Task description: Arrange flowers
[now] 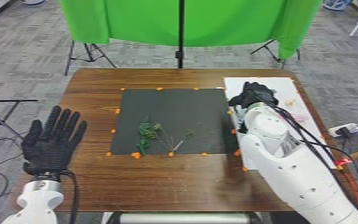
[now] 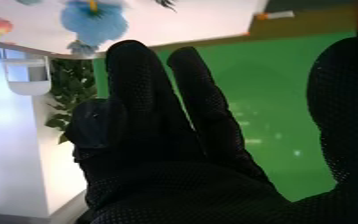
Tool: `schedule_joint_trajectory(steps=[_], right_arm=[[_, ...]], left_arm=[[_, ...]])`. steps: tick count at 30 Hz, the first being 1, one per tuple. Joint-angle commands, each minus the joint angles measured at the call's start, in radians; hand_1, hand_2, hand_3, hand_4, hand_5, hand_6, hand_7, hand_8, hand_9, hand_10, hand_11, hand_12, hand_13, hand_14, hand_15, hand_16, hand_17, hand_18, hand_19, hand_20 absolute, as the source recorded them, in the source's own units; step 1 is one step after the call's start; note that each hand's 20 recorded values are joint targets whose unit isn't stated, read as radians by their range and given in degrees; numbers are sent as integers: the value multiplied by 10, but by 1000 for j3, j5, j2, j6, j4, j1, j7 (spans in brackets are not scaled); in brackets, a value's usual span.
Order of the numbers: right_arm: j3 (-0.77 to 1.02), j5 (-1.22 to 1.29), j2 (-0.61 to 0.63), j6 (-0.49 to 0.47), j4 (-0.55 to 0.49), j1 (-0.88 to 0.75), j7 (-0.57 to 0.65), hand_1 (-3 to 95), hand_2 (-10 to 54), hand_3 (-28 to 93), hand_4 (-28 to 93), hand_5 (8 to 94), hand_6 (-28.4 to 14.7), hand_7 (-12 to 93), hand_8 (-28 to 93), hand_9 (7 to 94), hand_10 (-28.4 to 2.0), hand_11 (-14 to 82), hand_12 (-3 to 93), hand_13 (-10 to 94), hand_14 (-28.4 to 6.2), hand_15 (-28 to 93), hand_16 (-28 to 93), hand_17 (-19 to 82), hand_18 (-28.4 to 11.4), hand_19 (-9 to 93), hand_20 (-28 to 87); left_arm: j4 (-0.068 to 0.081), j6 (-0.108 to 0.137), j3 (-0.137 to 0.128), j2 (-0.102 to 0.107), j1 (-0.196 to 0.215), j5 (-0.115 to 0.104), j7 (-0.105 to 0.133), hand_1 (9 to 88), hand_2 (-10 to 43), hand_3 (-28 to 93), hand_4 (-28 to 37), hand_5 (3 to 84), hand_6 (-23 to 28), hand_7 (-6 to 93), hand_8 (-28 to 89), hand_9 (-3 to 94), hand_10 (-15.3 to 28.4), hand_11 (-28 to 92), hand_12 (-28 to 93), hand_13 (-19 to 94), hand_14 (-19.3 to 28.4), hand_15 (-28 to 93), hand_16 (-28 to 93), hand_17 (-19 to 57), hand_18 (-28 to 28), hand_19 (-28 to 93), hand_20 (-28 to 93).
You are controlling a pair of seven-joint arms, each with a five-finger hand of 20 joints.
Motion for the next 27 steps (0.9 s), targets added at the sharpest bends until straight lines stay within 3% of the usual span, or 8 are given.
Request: schedule_joint_trajectory(steps=[1, 3, 4, 10, 14, 17, 20, 27], right_arm=[[-11, -5, 5, -42, 42, -23, 1, 237, -95, 748, -271, 536, -128, 219, -105, 505, -275, 161, 154, 434, -257, 727, 170, 338, -284, 932, 563], [-21, -30, 3, -46, 55, -28, -15, 221, -95, 719, -279, 537, -128, 229, -105, 498, -279, 145, 149, 431, -258, 722, 168, 339, -284, 932, 570], [-28, -35, 0, -45, 63, -28, -22, 222, -95, 697, -280, 539, -127, 236, -105, 495, -280, 140, 148, 429, -258, 721, 167, 340, -284, 932, 573], [-70, -55, -24, -67, 130, -12, -18, 281, -95, 590, -282, 537, -119, 297, -112, 504, -274, 138, 146, 442, -252, 726, 171, 352, -284, 932, 611], [-78, -53, -52, -51, 188, -8, 17, 365, -95, 785, -280, 630, -84, 339, -130, 629, -227, 146, 134, 535, -211, 695, 180, 367, -282, 932, 588], [-81, -96, -53, -20, 208, -26, -7, 488, -95, 756, -281, 660, -68, 383, 37, 697, -191, 168, 149, 596, -181, 685, 208, 378, -274, 932, 576], [-82, -172, -47, 53, 233, -50, -80, 555, -95, 745, -282, 686, -47, 435, 52, 766, -159, 170, 226, 637, -149, 645, 318, 372, -269, 932, 534], [-78, -212, -36, 223, 238, -81, -121, 613, -95, 751, -283, 779, -12, 449, 76, 897, -110, 87, 368, 730, -100, 566, 410, 373, -261, 931, 433]], left_arm=[[-2, 17, 5, -11, 14, 14, 0, 300, 152, 775, -283, 455, 92, 93, -89, 388, 142, 159, 79, 276, 136, 247, -68, -60, 123, 308, 102], [-8, 44, 4, -13, 15, 43, -11, 300, 152, 774, -283, 455, 91, 93, -89, 388, 142, 160, 80, 275, 136, 248, -67, -60, 122, 308, 103], [-9, 40, 3, -14, 19, 51, -11, 300, 152, 774, -283, 455, 92, 93, -89, 388, 142, 160, 80, 276, 137, 249, -66, -60, 122, 309, 103], [-2, 29, 10, -18, 7, 43, -23, 299, 154, 772, -283, 457, 92, 95, -89, 387, 143, 162, 81, 275, 143, 254, -65, -64, 124, 314, 105], [4, 28, 11, -22, 0, 4, -28, 302, 156, 771, -283, 457, 93, 95, -89, 388, 144, 163, 81, 274, 143, 256, -64, -64, 124, 314, 104], [5, 21, 11, -23, 2, 1, -31, 302, 157, 770, -283, 457, 93, 96, -90, 388, 144, 164, 82, 275, 143, 258, -64, -64, 125, 315, 104], [16, 29, 7, -33, -2, 20, -44, 303, 152, 770, -283, 457, 93, 97, -90, 388, 144, 165, 82, 276, 144, 260, -64, -64, 125, 317, 104], [18, 25, 5, -45, 2, 16, -49, 320, 133, 768, -283, 454, 92, 98, -90, 387, 143, 166, 83, 275, 145, 266, -62, -66, 127, 321, 106]])
